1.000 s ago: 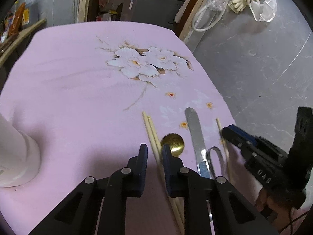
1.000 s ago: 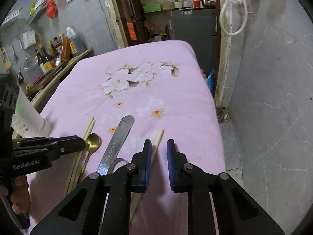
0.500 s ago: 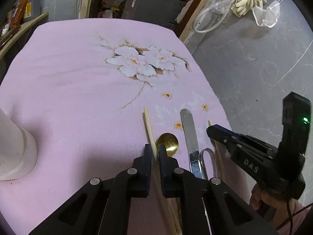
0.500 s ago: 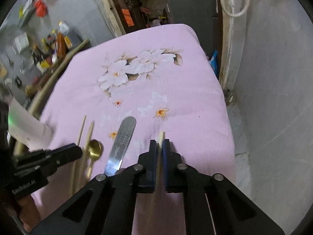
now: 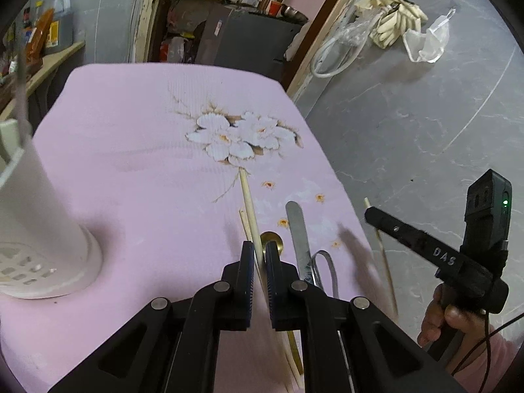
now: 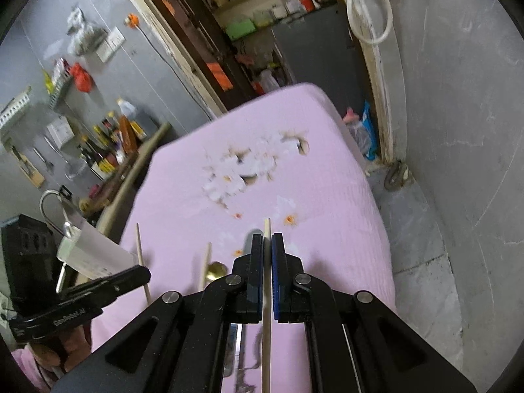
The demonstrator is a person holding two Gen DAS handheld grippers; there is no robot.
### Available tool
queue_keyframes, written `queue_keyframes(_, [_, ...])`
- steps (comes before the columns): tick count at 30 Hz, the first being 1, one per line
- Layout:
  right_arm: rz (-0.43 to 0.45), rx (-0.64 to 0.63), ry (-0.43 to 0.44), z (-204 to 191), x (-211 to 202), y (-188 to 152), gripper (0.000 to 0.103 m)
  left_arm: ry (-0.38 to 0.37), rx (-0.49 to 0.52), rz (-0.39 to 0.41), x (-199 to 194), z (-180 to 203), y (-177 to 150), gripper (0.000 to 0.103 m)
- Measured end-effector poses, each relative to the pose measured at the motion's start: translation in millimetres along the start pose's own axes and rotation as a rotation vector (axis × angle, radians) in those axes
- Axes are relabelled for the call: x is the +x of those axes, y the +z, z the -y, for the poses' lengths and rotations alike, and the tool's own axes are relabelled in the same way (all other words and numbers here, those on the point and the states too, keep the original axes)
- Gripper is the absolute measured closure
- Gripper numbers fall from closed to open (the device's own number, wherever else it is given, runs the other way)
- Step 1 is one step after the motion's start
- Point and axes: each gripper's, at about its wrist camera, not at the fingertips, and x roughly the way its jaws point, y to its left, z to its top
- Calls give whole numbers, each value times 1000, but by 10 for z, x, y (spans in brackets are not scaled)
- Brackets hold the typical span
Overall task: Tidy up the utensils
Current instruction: 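Carry both chopsticks over the white caddy and open both tools to drop them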
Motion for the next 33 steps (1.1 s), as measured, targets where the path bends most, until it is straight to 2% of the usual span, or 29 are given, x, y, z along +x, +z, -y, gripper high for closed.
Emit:
queue_keyframes(7, [106,-13,43,-347,-350,59,99,-7,4,96,-468,-7,33,98])
queue_keyframes(17, [298,-35,181,-1099,-596,199,99,7,9,236,-1207,-295,227,98])
queue_keyframes(27, [419,-102,322,-2104,-392,374,99,72,3,400,-2069,-833,468,98])
queue_keyframes(33, [482,-114,379,-2592,-159,407,99,135,-40,483,-2359,-1252,589,98])
